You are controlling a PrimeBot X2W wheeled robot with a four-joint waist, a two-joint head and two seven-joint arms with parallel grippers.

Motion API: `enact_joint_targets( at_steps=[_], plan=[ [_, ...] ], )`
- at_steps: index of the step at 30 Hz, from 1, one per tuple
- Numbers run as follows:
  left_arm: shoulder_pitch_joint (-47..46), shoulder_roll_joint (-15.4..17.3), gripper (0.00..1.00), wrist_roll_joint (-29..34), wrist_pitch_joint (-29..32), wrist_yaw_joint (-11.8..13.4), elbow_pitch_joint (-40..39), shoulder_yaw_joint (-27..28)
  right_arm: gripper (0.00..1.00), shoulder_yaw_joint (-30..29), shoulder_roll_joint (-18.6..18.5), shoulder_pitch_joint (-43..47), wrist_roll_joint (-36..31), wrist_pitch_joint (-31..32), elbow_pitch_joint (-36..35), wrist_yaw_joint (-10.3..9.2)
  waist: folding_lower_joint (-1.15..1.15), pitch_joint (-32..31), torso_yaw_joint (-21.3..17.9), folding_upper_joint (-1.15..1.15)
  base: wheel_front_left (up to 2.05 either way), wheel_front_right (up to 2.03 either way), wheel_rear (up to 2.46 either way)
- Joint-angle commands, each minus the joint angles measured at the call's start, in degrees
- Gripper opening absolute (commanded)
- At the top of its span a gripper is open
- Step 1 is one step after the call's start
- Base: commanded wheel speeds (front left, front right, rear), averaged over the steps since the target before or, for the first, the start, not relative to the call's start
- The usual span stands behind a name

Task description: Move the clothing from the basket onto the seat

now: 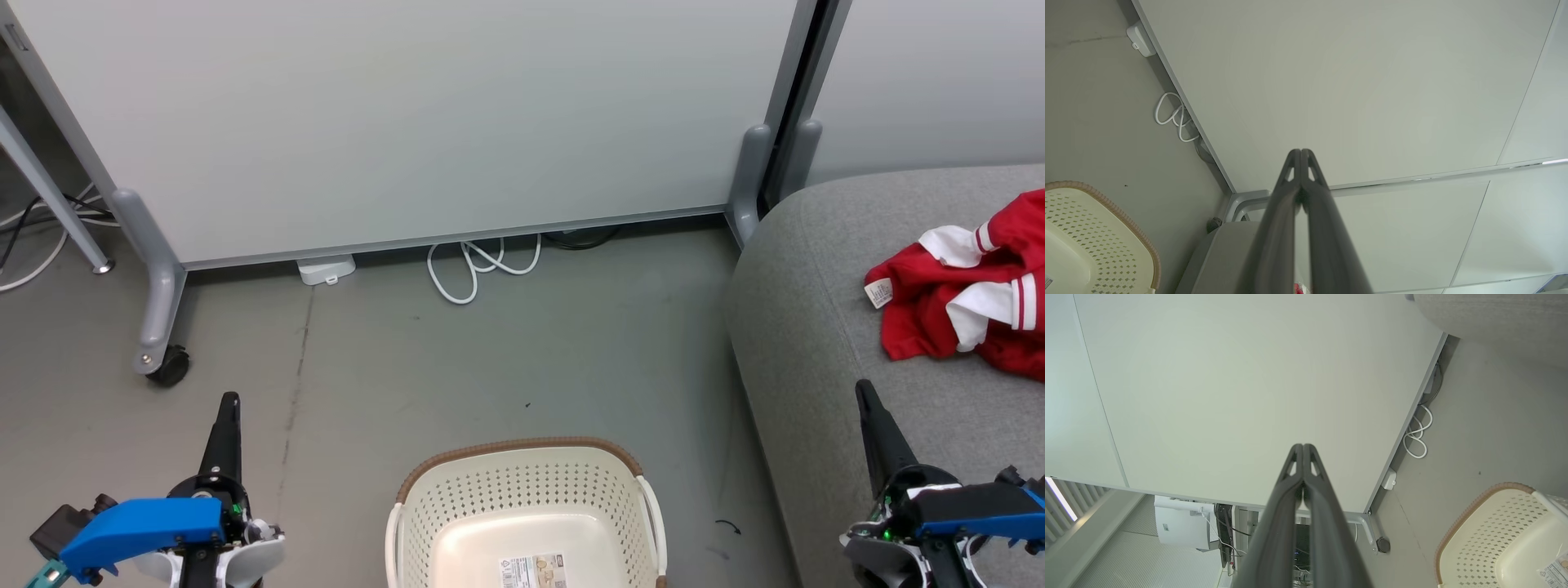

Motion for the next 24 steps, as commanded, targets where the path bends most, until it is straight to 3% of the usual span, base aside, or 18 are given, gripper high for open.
enact_joint_targets(
  at_steps=[1,24],
  plan=[
    [-0.98,0.08,0.0,-1.28,0.52,-0.09,-0.45,0.46,0.0,-0.18,-0.22,-1.04,1.43,0.46,-0.42,0.04,0.0,-0.04,-0.02,0.0,0.0,0.0,0.0],
    [-1.62,-0.31,0.0,-8.62,2.62,-0.1,-0.93,1.54,0.0,-0.6,-0.24,-1.32,9.64,1.66,-0.45,0.04,0.0,-0.46,-0.25,0.0,0.0,0.0,0.0]
  ],
)
